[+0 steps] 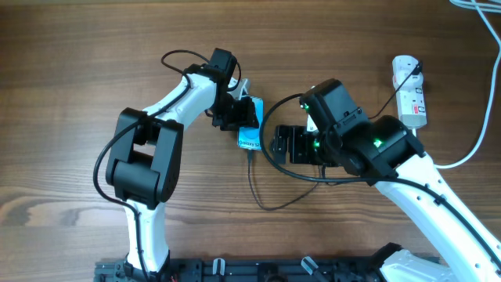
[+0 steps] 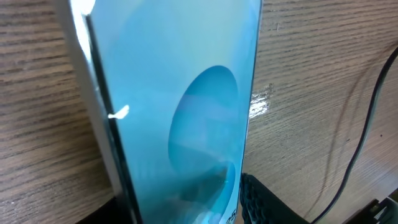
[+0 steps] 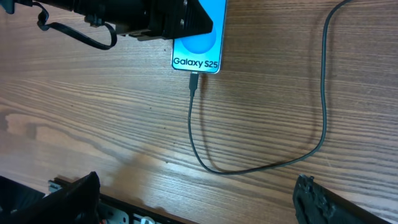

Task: Plug charger to phone and switch on socket
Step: 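Lower the plugged-in phone flat onto the table with the left gripper, then open the left gripper to release the phone and retract both arms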

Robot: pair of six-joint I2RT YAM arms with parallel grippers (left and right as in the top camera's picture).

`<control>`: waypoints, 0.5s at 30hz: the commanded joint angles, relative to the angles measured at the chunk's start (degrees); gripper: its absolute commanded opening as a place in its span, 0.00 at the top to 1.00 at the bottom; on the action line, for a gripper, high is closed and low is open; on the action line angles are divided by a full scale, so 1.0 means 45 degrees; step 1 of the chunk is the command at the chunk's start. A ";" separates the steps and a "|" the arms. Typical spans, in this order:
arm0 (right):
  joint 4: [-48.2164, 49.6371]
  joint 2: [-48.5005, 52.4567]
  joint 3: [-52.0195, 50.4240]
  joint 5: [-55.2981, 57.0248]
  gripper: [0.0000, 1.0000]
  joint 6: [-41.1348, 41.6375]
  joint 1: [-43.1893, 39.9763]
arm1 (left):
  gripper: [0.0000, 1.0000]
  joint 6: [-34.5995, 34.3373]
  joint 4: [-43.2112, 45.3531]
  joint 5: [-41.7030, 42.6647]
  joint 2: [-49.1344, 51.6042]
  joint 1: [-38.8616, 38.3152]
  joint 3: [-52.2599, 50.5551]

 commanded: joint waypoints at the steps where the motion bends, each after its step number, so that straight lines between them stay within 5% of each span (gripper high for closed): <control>1: -0.0117 0.0000 0.0185 -0.0019 0.00 0.0049 -0.0039 | 0.51 0.0058 -0.0141 -0.1622 0.0272 0.0015 -0.0267; 15: -0.0364 0.0000 0.0185 0.0665 0.00 0.0087 -0.0044 | 0.26 -0.0641 -0.0627 -0.2861 0.0267 0.0029 -0.0267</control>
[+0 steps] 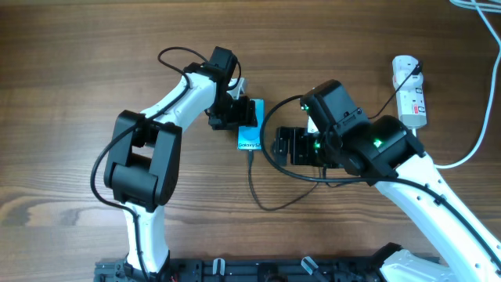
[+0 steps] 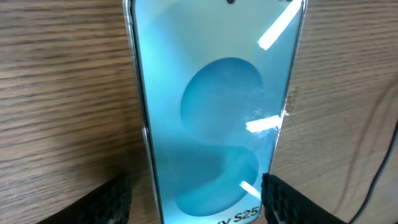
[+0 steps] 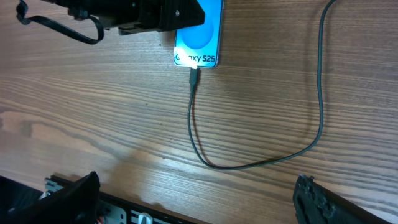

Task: Plug charger to phone and switch on socket
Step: 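Open the left gripper to release the phone and retract both arms, then move the right gripper to the white power strip's switch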

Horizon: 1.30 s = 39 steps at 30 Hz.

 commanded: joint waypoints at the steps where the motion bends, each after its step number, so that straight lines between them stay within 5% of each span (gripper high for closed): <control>1: -0.0107 0.0000 0.0185 0.0680 0.00 0.0083 -0.0044 | 0.25 -0.0423 -0.0223 -0.1506 0.0500 0.0117 -0.0359; 5: -0.0228 0.0000 0.0185 0.1200 0.00 -0.0194 -0.0039 | 0.00 -0.1205 -0.0403 -0.1637 -0.0078 0.0408 -0.0359; 13: -0.0335 0.0000 0.0189 0.2050 0.00 -0.0908 -0.0301 | 0.00 -0.2958 -0.1005 -0.4007 -0.3507 0.1598 -0.0359; 20: -0.1161 0.0204 0.0457 0.2055 0.00 -0.1375 -0.3959 | 0.00 -0.3589 -0.1564 -0.6970 -0.6426 0.2011 -0.0359; 28: -0.0214 0.0840 0.0520 0.5042 0.00 -0.1724 -0.9039 | 0.00 -0.3502 -0.1583 -0.7004 -0.6926 0.2011 -0.0359; 39: 0.4313 0.1899 0.0170 0.5644 0.00 -0.1957 -1.1817 | 0.00 -0.3502 -0.1583 -0.7004 -0.6921 0.2011 -0.0364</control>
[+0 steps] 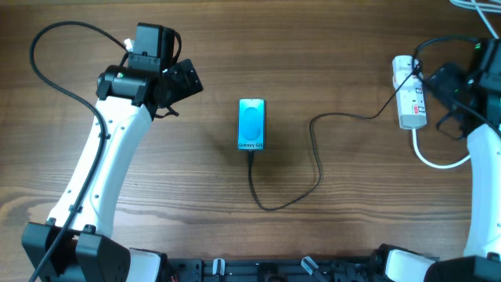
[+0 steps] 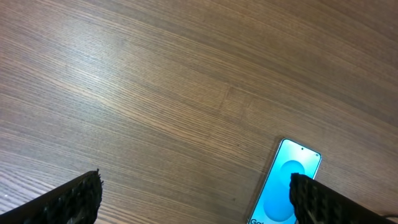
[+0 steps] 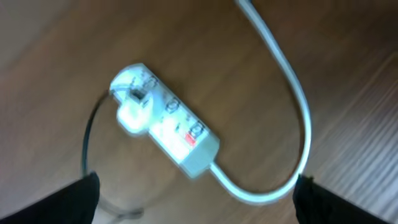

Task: Plug charger to phone and switch on socket
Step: 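Move the right gripper to the white power strip's switch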

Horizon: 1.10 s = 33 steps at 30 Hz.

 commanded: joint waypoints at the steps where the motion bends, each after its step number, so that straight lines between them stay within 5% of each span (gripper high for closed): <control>1: 0.0913 0.0967 -0.0005 0.0597 0.00 -0.0238 -0.0627 | 0.00 -0.0175 0.0005 -0.0257 0.0039 -0.0010 0.0039; 14: 0.3400 0.5251 -0.0005 0.0539 0.00 -0.1574 -0.1613 | 0.00 -0.0170 0.0005 -0.0257 0.0039 -0.0010 0.0034; 33: 0.5406 0.7601 -0.0005 -0.1501 0.00 -0.2516 -0.1627 | 0.00 -0.0170 0.0005 -0.0257 0.0039 -0.0010 0.0039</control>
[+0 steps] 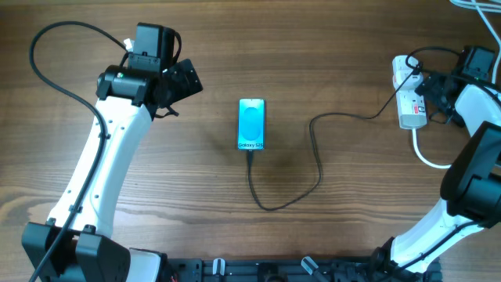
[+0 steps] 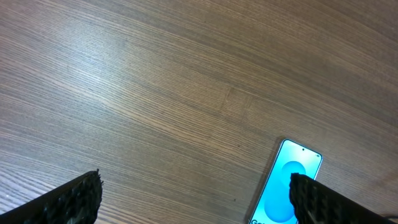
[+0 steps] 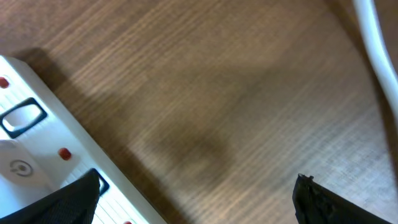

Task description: Plug charger to phone and switch on socket

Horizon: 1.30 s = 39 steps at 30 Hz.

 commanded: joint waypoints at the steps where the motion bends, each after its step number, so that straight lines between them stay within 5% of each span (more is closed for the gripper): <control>1: 0.0340 0.0301 -0.0005 -0.0432 0.00 -0.0204 -0.0029 | 0.00 -0.0175 0.0010 -0.0209 0.0039 -0.0010 0.0034; 39: -0.0019 0.1025 -0.0005 -0.2312 0.00 -0.0267 -0.0029 | 0.00 -0.0170 0.0010 -0.0209 0.0039 -0.0010 0.0039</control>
